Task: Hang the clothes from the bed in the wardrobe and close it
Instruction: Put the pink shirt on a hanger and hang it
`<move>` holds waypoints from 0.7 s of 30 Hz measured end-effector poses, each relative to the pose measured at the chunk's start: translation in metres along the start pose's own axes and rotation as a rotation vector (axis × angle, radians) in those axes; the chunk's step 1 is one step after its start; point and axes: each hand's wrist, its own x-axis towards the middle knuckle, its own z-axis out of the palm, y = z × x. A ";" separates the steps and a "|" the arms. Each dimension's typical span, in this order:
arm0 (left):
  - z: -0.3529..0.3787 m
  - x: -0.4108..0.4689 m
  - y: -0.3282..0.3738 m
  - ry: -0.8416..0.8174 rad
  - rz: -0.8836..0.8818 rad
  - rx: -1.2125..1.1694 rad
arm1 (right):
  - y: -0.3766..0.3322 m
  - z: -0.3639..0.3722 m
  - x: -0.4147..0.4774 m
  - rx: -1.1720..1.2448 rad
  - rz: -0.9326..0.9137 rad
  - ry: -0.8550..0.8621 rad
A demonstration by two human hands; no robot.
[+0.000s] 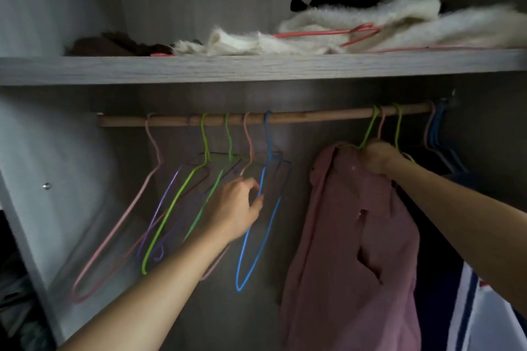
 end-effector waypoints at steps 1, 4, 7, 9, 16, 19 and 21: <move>0.002 0.000 -0.003 -0.007 0.007 -0.013 | 0.001 0.002 -0.001 -0.044 -0.008 0.007; 0.003 -0.001 -0.011 0.000 0.019 -0.037 | -0.007 -0.006 -0.021 -0.231 -0.003 0.084; -0.005 -0.006 -0.013 0.050 0.002 -0.069 | -0.037 -0.016 -0.053 -0.395 -0.142 0.423; -0.014 -0.014 -0.012 0.088 -0.031 -0.041 | -0.064 -0.018 -0.076 -0.243 -0.287 0.559; -0.036 -0.068 -0.015 0.028 -0.076 0.154 | -0.140 0.035 -0.091 0.376 -0.248 -0.090; -0.045 -0.092 -0.015 0.017 -0.098 0.184 | -0.156 0.067 -0.093 0.776 -0.134 -0.312; -0.049 -0.107 -0.016 0.008 -0.131 0.192 | -0.161 0.080 -0.096 0.998 -0.038 -0.391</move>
